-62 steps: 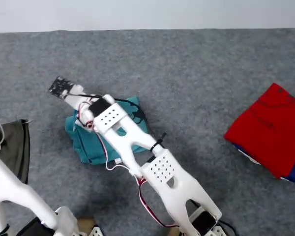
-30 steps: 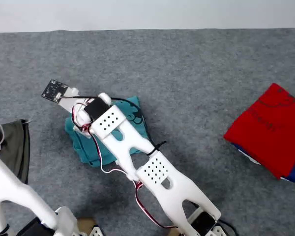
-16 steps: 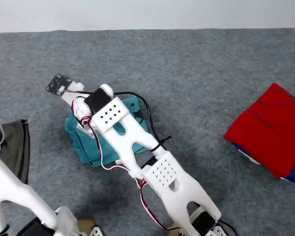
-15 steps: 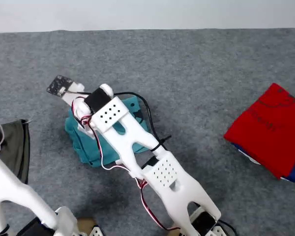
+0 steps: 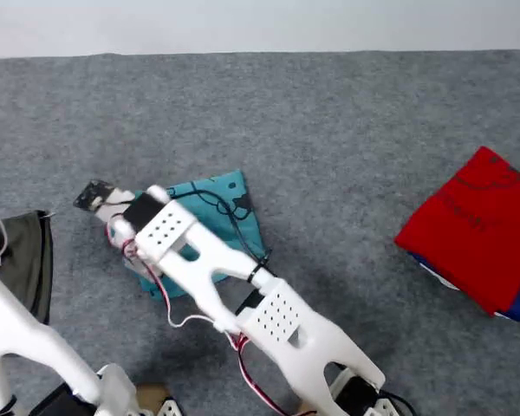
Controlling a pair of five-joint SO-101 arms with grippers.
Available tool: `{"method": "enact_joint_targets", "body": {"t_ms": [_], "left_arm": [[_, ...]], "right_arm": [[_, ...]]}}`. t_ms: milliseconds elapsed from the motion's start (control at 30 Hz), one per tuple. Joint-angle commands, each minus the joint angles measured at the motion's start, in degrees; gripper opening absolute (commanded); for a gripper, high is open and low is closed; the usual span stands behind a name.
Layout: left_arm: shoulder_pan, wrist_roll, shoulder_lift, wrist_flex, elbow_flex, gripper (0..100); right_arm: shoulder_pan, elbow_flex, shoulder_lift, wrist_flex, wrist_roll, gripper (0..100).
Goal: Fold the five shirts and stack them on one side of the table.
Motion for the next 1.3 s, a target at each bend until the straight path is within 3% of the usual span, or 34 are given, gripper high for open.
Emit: {"method": "enact_joint_targets", "body": {"t_ms": [0, 167, 333, 900, 1267], "left_arm": [[-0.3, -0.6, -1.5, -0.7, 0.1, 8], [-0.3, -0.6, -1.6, -0.7, 0.1, 8], [-0.2, -0.6, -1.5, -0.7, 0.1, 8], [-0.1, -0.6, -1.4, -1.1, 0.1, 8], [0.0, -0.6, -1.3, -1.1, 0.1, 8]], "right_arm": [[-1.1, -8.8, -0.3, 1.8, -0.4, 1.4], [2.1, -21.2, 0.0, 10.8, -0.5, 1.4], [7.3, -21.9, -3.5, 11.0, -0.5, 1.1], [19.6, 26.9, -31.0, 10.8, -0.7, 1.0], [17.8, 33.1, -21.6, 4.4, -0.8, 1.0]]}}
